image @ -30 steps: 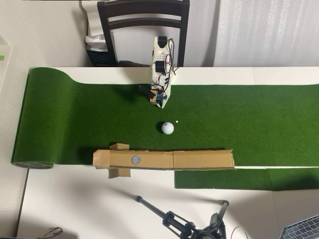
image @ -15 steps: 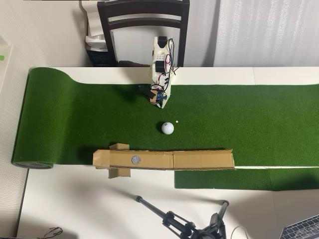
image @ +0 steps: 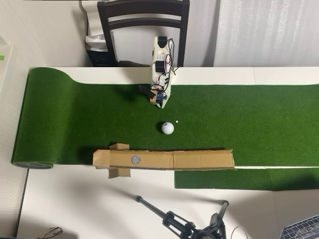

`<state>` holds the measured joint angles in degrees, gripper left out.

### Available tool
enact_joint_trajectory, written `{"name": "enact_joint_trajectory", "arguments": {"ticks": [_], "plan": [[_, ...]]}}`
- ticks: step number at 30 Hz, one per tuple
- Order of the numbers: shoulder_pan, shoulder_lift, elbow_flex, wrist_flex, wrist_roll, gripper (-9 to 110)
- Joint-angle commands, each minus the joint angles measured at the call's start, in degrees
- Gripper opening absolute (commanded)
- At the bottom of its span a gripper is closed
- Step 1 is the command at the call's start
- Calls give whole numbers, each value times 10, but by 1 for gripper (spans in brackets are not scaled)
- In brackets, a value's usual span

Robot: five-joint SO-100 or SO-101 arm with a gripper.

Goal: Pick up the golf ball and place it on the gray mark at the back.

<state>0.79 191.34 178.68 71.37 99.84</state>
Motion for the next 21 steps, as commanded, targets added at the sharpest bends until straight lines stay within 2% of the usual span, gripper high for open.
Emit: {"name": "enact_joint_trajectory", "arguments": {"ticks": [1, 21], "plan": [[-1, 52, 41, 1, 2, 0], [2, 52, 40, -4, 9, 0]]}}
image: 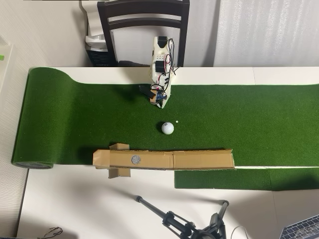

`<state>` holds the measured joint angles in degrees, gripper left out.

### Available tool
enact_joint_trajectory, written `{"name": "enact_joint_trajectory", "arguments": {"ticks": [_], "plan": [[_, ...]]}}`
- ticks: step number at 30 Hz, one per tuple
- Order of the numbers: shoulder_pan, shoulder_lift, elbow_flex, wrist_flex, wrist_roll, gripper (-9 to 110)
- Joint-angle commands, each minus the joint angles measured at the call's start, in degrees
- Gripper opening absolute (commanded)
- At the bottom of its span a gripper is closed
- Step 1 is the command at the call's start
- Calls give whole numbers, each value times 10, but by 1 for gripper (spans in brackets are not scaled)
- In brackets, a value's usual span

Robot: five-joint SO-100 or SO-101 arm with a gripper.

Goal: Pick up the golf ball and place it on the gray mark at the back.

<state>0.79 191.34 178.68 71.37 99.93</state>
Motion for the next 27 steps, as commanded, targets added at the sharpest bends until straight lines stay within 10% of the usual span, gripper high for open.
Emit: {"name": "enact_joint_trajectory", "arguments": {"ticks": [1, 27], "plan": [[-2, 52, 37, -5, 8, 0], [1, -83, -168, -16, 8, 24]]}}
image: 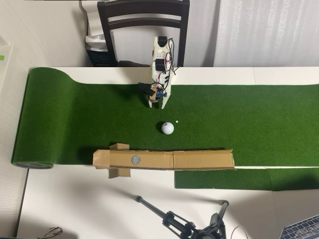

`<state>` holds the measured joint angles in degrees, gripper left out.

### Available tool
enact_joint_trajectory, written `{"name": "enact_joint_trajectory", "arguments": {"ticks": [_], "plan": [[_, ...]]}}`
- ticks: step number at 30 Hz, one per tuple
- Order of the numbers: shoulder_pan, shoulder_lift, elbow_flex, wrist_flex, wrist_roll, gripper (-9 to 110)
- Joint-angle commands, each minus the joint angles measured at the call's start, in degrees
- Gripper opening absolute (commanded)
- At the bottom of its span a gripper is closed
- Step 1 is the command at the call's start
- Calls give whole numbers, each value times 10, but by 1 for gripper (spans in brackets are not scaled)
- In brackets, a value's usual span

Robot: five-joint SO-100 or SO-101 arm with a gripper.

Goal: Pick up the golf ball and place it on the gray mark at the back.

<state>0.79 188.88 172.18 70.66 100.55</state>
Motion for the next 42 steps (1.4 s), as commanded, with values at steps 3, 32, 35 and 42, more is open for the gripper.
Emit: {"name": "enact_joint_trajectory", "arguments": {"ticks": [3, 32, 35, 42], "plan": [[-1, -155, -166, -14, 3, 24], [-101, -858, -740, -34, 52, 44], [-101, -889, -782, -3, 52, 44], [-117, -905, -904, 125, 74, 44]]}}
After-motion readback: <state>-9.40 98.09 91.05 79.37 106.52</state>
